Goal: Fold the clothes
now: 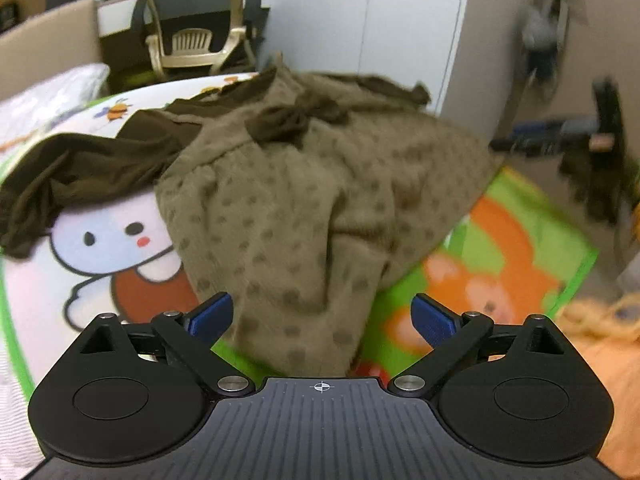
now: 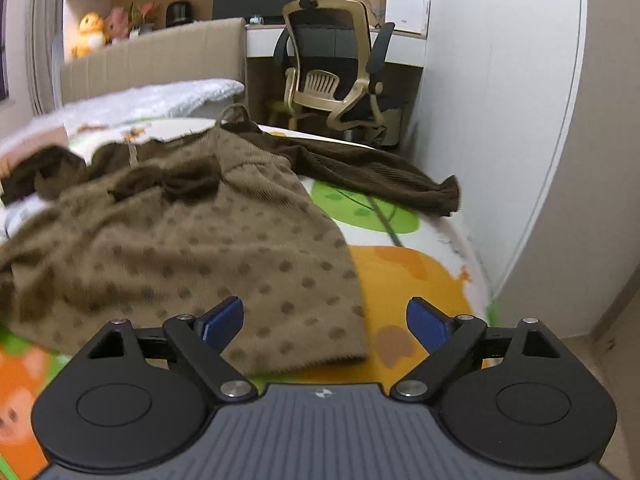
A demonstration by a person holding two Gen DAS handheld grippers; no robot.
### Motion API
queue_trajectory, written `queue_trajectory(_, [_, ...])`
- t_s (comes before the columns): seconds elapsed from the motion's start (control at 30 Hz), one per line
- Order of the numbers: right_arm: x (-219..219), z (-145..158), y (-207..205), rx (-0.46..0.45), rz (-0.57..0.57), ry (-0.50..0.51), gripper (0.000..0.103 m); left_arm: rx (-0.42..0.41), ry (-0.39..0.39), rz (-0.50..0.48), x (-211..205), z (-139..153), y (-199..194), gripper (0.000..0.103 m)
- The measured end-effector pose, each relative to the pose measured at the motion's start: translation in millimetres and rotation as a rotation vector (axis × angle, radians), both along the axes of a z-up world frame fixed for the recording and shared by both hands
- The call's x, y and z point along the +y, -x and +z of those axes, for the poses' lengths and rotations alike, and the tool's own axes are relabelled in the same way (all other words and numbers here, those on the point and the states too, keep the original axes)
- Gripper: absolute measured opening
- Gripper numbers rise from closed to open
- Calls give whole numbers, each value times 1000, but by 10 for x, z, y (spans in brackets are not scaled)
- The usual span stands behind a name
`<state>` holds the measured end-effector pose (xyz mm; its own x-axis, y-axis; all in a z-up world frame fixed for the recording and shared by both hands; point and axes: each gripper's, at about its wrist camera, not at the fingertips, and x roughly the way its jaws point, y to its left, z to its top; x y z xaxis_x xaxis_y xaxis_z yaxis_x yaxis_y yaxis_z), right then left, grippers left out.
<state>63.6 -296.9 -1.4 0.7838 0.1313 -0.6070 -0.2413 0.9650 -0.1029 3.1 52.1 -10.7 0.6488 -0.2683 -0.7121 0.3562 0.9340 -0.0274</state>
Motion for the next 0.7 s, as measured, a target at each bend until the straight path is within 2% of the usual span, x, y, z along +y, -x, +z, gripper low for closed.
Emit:
queue_trajectory(0.07, [21, -30, 72, -15, 16, 94, 92, -10, -54, 25, -32, -50, 31, 99])
queue_trajectory(0.2, [50, -170, 240, -61, 22, 298, 94, -12, -94, 133, 113, -106, 0, 99])
queue_trajectory(0.23, [61, -207, 238, -78, 8, 320, 94, -24, -106, 168, 181, -100, -20, 99])
queue_trajectory(0.3, [85, -278, 210, -113, -26, 348, 94, -49, -125, 231, 314, -69, -32, 99])
queue_trajectory(0.5, [254, -403, 35, -256, -90, 426, 93, -91, -120, 331, 549, 54, -51, 99])
queue_trajectory(0.6, [349, -315, -33, -363, -130, 468, 82, -112, -117, 381, 667, 116, -60, 99])
queue_trajectory(0.7, [339, 8, 113, -484, -189, 399, 78, -132, -115, 426, 778, 178, -60, 99])
